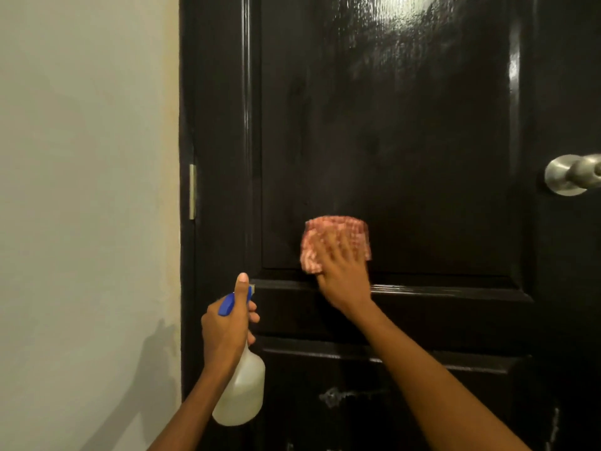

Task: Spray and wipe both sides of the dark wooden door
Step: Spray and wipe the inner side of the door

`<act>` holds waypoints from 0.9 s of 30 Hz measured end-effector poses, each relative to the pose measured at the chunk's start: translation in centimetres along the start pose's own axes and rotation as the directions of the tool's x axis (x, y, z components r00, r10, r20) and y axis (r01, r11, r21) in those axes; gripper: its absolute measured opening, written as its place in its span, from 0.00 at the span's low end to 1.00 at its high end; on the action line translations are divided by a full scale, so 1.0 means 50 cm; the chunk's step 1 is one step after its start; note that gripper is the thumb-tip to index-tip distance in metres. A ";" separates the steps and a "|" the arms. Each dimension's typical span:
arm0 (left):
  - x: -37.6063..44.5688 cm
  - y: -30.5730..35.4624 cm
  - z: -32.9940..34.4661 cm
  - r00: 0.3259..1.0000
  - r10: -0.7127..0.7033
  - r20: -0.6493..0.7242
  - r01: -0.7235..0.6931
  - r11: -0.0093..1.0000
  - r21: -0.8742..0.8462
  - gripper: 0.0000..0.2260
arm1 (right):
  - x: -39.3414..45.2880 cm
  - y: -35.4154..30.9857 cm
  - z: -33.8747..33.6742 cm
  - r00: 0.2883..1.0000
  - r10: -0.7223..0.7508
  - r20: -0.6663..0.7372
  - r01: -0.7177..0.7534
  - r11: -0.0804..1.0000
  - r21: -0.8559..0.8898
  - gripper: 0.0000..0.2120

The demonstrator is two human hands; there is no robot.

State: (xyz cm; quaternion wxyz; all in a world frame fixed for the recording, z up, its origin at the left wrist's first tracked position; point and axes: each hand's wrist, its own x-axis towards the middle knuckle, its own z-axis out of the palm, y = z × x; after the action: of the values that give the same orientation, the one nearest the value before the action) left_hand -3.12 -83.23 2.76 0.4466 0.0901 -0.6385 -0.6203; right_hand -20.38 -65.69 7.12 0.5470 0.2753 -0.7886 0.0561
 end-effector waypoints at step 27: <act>0.099 0.072 -0.157 0.981 0.106 -0.161 -0.084 0.986 0.141 0.30 | -0.013 -0.199 0.114 0.823 -0.514 0.241 0.531 0.847 -0.005 0.40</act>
State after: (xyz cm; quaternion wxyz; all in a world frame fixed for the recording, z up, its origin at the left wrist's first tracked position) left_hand 0.93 -91.37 6.83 0.5209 0.1411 -0.6424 -0.5442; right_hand -20.05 -76.07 2.17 0.4554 0.4656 -0.7425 -0.1567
